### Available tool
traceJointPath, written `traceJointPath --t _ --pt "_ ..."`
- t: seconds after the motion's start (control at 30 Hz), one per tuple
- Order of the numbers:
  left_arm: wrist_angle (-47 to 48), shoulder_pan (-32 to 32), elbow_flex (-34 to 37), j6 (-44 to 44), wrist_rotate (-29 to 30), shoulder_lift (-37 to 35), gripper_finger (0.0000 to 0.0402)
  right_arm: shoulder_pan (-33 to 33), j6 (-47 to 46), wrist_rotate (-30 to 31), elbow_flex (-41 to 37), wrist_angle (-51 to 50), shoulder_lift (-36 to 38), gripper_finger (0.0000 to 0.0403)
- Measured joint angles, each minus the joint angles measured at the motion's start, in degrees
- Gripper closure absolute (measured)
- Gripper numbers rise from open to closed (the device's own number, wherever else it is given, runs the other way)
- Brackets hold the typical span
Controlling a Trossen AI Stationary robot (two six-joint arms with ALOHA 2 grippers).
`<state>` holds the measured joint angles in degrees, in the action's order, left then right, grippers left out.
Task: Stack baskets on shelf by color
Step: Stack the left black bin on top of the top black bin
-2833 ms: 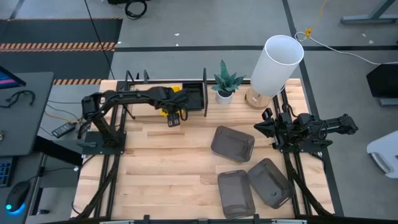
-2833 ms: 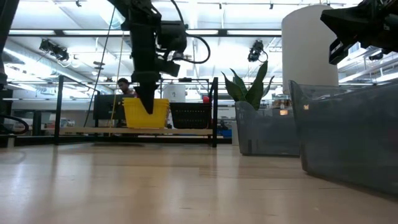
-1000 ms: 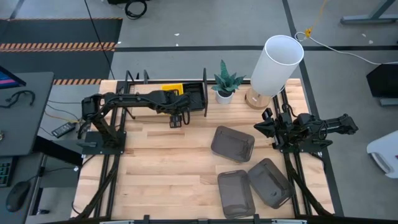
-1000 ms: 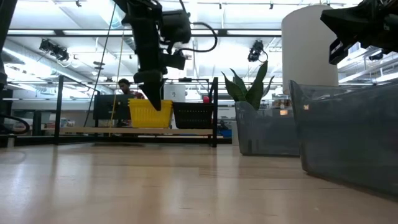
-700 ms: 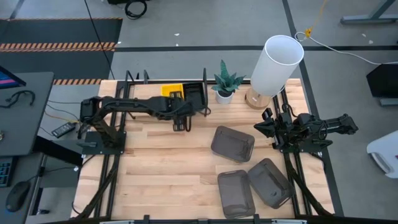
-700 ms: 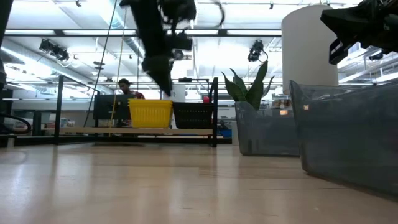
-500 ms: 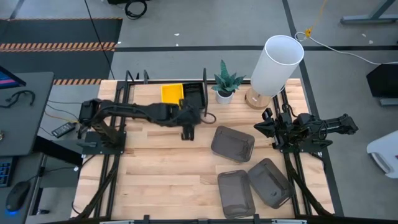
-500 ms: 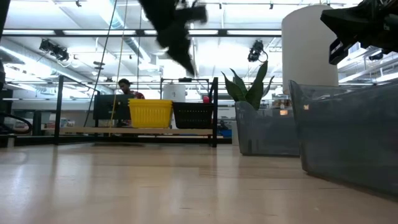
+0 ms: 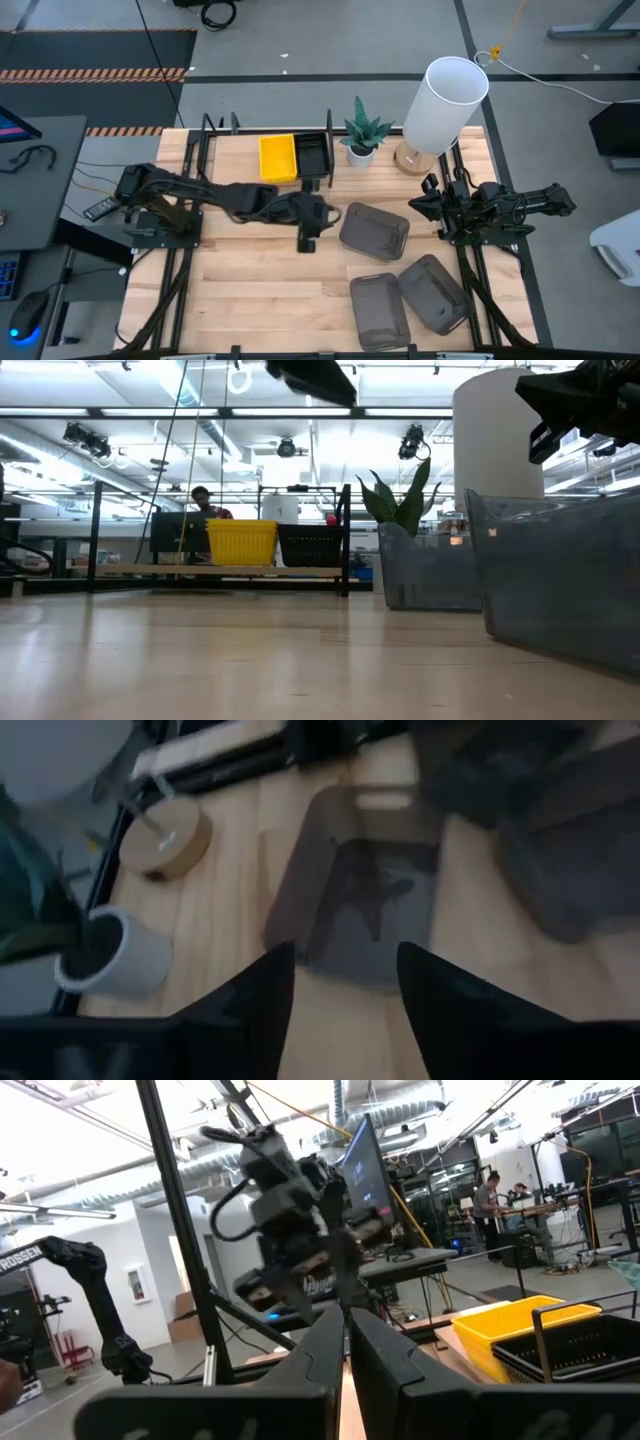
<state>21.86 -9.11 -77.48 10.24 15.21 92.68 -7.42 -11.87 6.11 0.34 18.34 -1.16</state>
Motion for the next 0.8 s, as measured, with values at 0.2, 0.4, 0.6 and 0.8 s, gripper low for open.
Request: traceJointPath --t 0.2,0.4,0.6,0.8 --pt "-9.05 -1.79 13.76 0.72 1.51 -8.31 0.0258 0.00 0.01 0.00 0.00 0.01 0.00 0.0376" --pt "-23.77 -3.09 28.74 -3.80 1.82 -17.11 0.0282 -0.02 0.00 -0.02 0.00 -0.01 0.00 0.0376" --pt "-29.71 -6.56 38.17 -6.81 5.54 -23.94 0.0285 -0.01 -0.02 0.07 0.00 0.44 -0.01 0.0376" --pt "-31.36 -10.13 45.05 -10.91 6.91 -29.98 0.0285 -0.02 -4.63 0.17 0.02 7.26 -0.01 0.0376"
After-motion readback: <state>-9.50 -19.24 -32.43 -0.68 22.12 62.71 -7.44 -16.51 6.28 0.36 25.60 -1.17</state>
